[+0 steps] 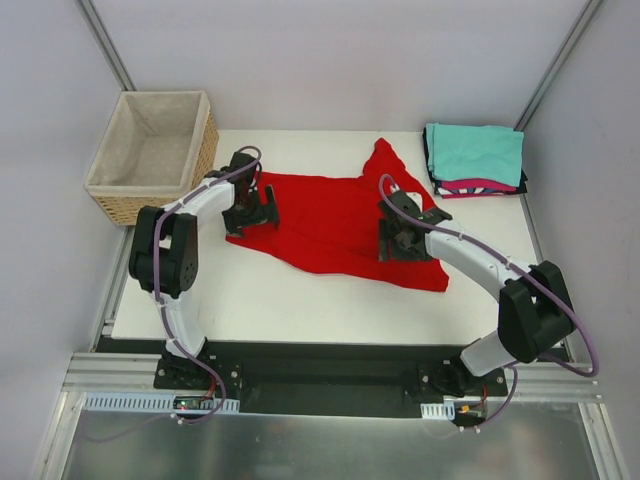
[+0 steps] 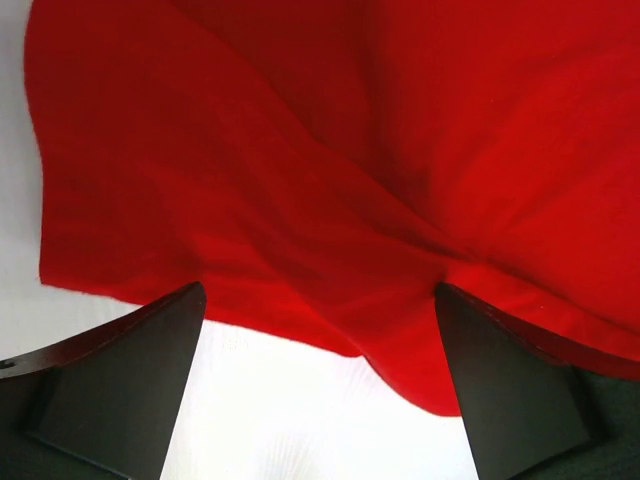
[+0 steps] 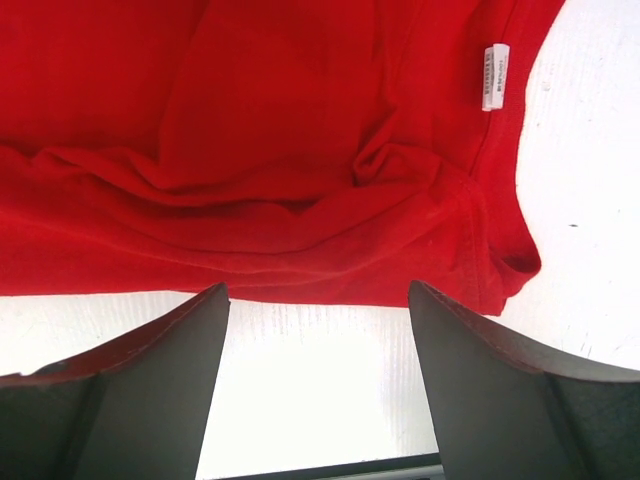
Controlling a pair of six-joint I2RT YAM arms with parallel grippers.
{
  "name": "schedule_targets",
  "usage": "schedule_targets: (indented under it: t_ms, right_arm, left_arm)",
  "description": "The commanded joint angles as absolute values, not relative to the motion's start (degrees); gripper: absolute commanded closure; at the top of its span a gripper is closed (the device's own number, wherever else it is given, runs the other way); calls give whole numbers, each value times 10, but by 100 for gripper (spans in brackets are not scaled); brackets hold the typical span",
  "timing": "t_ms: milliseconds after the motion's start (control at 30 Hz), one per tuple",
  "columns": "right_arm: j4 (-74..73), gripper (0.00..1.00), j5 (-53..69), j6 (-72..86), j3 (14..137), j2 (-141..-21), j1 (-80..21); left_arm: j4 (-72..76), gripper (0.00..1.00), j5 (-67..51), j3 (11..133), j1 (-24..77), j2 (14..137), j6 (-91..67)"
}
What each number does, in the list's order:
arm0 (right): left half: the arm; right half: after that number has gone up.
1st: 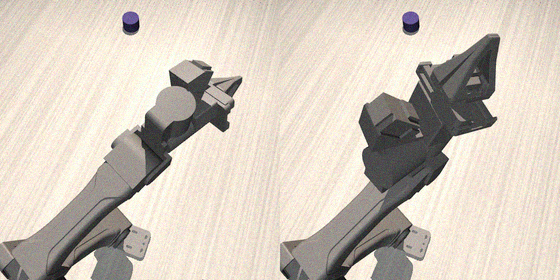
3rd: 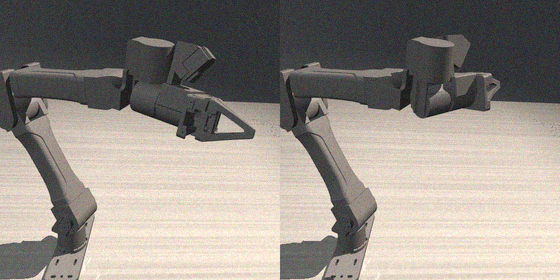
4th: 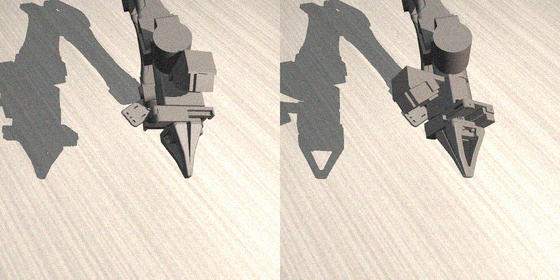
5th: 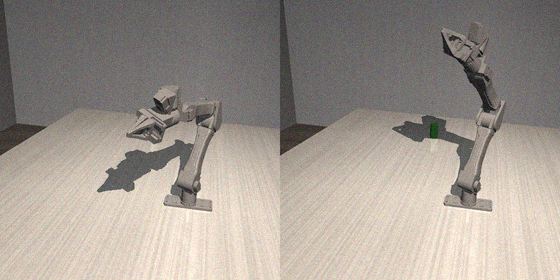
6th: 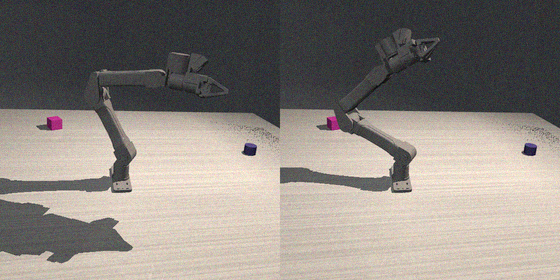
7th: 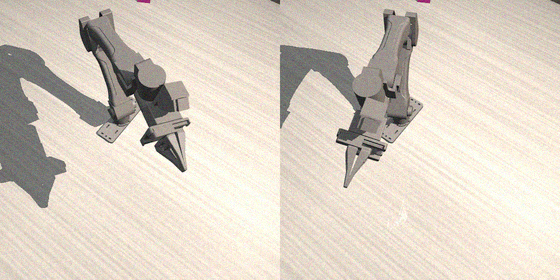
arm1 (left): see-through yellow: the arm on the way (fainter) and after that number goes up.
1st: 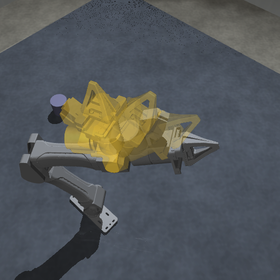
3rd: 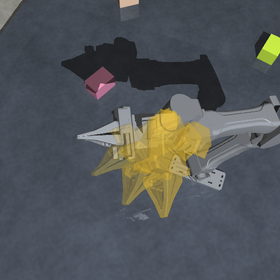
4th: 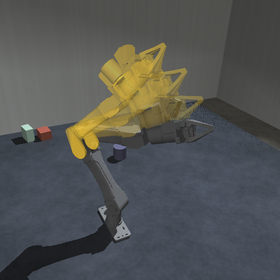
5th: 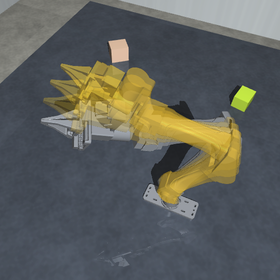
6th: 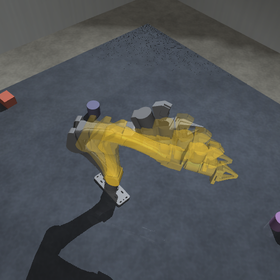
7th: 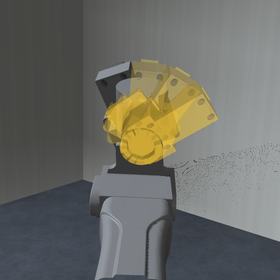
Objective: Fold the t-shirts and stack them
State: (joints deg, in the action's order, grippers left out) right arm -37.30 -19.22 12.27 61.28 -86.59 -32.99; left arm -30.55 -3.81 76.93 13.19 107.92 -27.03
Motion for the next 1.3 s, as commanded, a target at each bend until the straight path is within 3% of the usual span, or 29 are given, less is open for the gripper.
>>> schedule_targets:
  t_ms: [0,433,900,1267]
  right_arm:
    - [-376,24,-213,112,601,-829,-326]
    - [-378,24,-214,112,578,-801,-326]
    - [-390,24,-217,112,554,-767,-326]
    - [-403,24,-219,120,540,-737,-329]
  left_arm:
    - [-270,1,-46,764,136,1088,-281]
    - [-246,1,-3,666,136,1052,-320]
    - [-234,1,18,435,137,832,-384]
    - [-243,1,34,418,137,768,-378]
